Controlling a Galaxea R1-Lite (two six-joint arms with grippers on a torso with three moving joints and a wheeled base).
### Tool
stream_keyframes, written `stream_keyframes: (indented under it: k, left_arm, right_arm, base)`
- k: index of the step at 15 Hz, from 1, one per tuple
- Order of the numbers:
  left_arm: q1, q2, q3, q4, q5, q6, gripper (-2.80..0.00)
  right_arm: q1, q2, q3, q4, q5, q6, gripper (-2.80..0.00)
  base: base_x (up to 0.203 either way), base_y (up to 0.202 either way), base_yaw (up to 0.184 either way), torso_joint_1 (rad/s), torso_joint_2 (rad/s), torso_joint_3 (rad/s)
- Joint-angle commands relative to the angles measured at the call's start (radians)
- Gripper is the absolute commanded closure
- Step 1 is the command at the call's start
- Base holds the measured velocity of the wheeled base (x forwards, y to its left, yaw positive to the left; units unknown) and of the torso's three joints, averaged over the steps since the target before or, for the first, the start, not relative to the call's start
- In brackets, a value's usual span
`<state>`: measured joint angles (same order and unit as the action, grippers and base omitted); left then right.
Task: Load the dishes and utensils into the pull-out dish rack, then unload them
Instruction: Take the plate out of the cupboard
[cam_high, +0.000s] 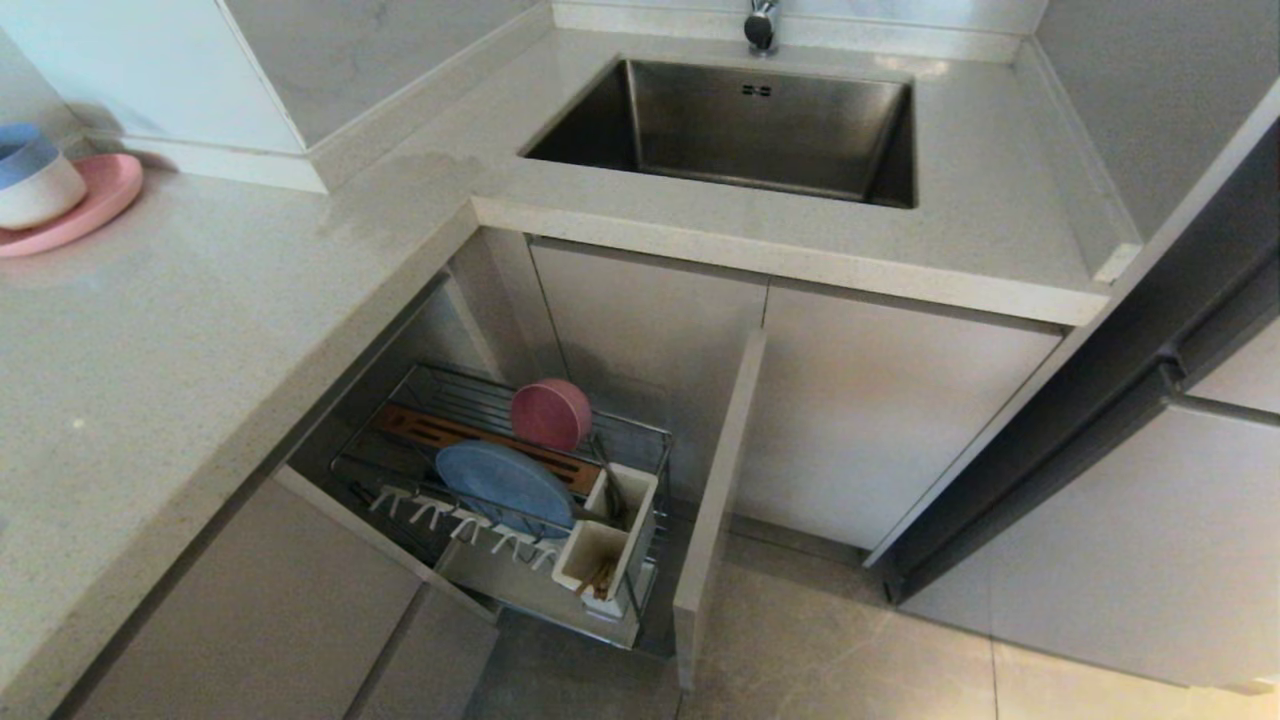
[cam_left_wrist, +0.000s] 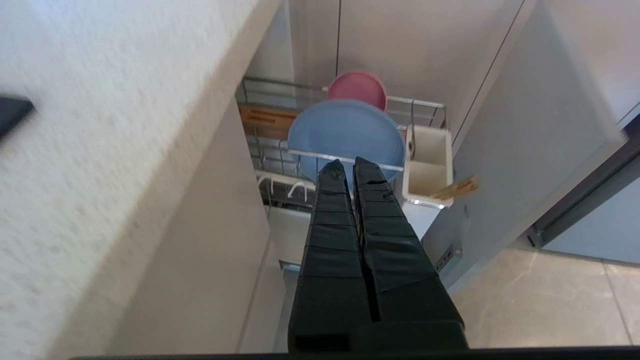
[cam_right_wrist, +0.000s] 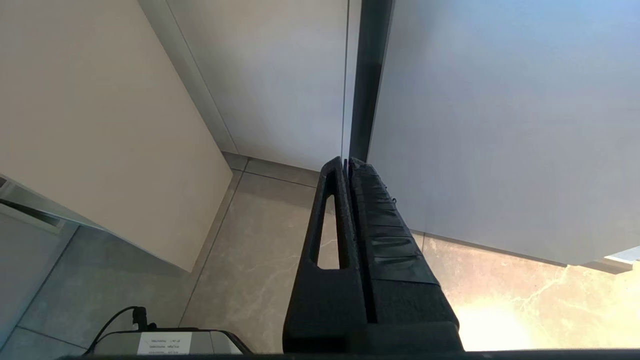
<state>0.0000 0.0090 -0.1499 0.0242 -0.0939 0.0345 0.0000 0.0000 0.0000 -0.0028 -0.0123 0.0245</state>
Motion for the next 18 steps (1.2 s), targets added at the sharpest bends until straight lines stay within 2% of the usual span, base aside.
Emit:
stream_keyframes:
  k: [1,4,9,10,13,14,16,18]
  left_arm:
    - [0.0,-0.011,0.047,-0.01,0.002,0.0,0.0]
    - [0.0,-0.011,0.143,-0.084,0.007,0.004,0.0]
    - [0.0,-0.011,0.15,-0.089,0.022,-0.005,0.0]
    - [0.0,-0.011,0.15,-0.087,0.025,-0.016,0.0]
    - [0.0,-0.011,0.15,-0.073,0.058,-0.124,0.0]
    - [0.0,-0.011,0.15,-0.072,0.061,-0.131,0.0]
    - [0.0,-0.011,0.15,-0.078,0.058,-0.097,0.0]
    - [0.0,-0.011,0.149,-0.085,0.057,-0.006,0.0]
  right_arm:
    - [0.0,0.001,0.0,0.0,0.0,0.0,0.0]
    - [0.0,0.001,0.0,0.0,0.0,0.0,0.0]
    - [0.0,0.001,0.0,0.0,0.0,0.0,0.0]
    - [0.0,0.0,0.0,0.0,0.0,0.0,0.0]
    - [0.0,0.001,0.0,0.0,0.0,0.0,0.0]
    - [0.0,0.0,0.0,0.0,0.0,0.0,0.0]
    - [0.0,0.0,0.0,0.0,0.0,0.0,0.0]
    - [0.0,0.0,0.0,0.0,0.0,0.0,0.0]
  base:
    - [0.0,0.0,0.0,0.0,0.0,0.0]
    - [0.0,0.0,0.0,0.0,0.0,0.0]
    - [0.0,0.0,0.0,0.0,0.0,0.0]
    - [0.0,0.0,0.0,0.0,0.0,0.0]
    - [0.0,0.0,0.0,0.0,0.0,0.0]
    - [0.0,0.0,0.0,0.0,0.0,0.0]
    - [0.0,0.0,0.0,0.0,0.0,0.0]
    - [0.0,0.0,0.0,0.0,0.0,0.0]
